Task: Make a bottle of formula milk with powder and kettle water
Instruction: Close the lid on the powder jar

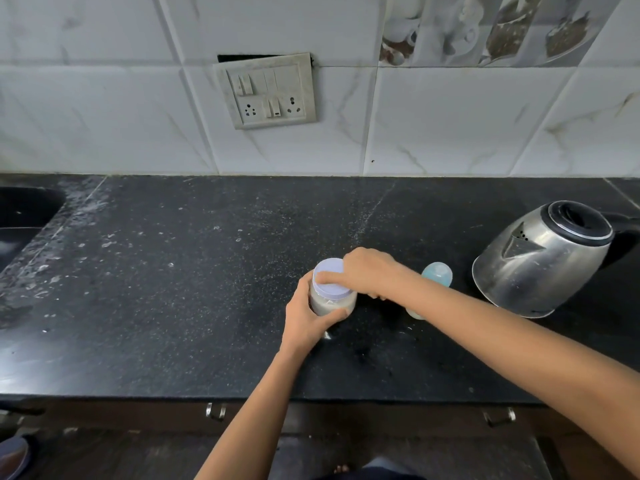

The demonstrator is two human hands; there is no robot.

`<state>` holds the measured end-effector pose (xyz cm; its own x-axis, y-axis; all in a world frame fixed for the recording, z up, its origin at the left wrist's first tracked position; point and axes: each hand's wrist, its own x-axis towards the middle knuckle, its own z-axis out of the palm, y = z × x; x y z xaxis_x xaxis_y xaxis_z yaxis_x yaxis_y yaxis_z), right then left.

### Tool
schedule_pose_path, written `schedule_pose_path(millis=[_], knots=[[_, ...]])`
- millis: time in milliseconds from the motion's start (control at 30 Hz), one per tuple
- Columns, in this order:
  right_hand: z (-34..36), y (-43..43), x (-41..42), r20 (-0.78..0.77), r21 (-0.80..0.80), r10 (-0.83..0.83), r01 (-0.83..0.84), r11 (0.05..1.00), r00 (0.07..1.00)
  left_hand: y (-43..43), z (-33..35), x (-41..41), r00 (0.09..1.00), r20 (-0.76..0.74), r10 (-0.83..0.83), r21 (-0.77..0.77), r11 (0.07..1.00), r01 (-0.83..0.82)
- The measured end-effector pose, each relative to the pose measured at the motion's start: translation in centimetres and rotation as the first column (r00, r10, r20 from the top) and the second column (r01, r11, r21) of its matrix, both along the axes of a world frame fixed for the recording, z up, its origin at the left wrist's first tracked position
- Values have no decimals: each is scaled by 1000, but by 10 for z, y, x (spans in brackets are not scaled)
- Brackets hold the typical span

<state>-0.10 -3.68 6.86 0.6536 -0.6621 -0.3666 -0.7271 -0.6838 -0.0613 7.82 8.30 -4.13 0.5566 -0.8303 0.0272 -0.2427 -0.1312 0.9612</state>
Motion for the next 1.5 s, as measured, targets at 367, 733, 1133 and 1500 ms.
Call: schedule_pose_path(millis=[367,733,1133,1500], knots=[[-30,-23,-4,-57,-282,650,-636,718,758,-7,-3,-5,998,-14,63,-1,998,-63],[-76,35,-45,704,1,-43,59,998,709,-7,-8,-4,998,39,52,1,999,-52],[-134,-8,-157,800,346,-493,410,844,340,-20,-17,-17,990,17,143,25,989,-144],[-127,-66,-126,737,446,-563,358,821,374,-60,-9,8,997,46,66,72,995,-70]])
